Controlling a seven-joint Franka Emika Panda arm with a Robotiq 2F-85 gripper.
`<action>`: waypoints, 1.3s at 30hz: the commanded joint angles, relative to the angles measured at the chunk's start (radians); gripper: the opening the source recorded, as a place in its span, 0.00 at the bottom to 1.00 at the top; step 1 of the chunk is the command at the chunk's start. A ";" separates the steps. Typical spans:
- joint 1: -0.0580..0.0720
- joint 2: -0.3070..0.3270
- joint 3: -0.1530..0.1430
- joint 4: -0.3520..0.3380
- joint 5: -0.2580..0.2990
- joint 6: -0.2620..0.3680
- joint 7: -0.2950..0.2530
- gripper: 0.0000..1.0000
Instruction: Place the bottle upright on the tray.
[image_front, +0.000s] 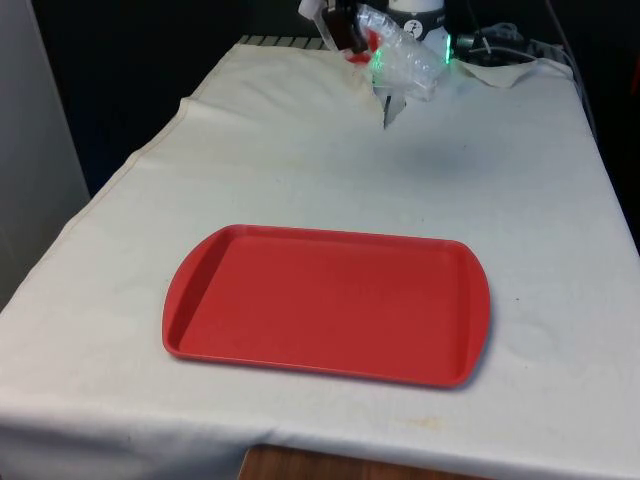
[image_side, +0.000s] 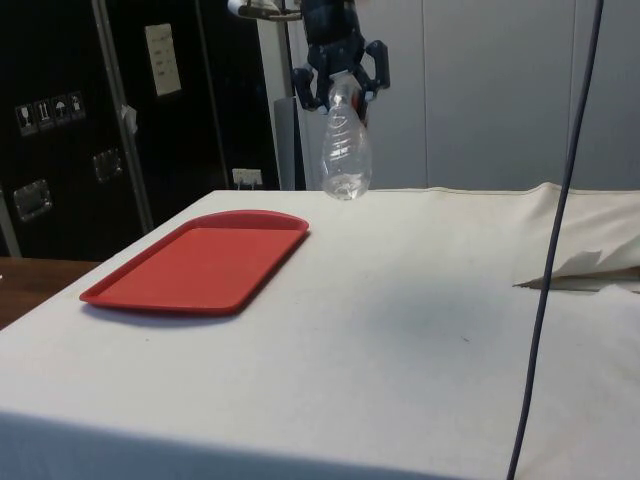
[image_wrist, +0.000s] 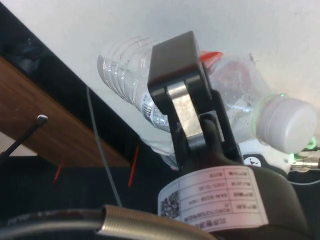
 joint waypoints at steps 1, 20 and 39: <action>0.000 0.000 0.000 0.000 -0.004 0.004 0.001 0.33; 0.003 -0.004 0.006 0.003 -0.084 0.066 0.027 0.33; 0.002 0.000 0.008 0.014 -0.165 0.116 0.041 0.33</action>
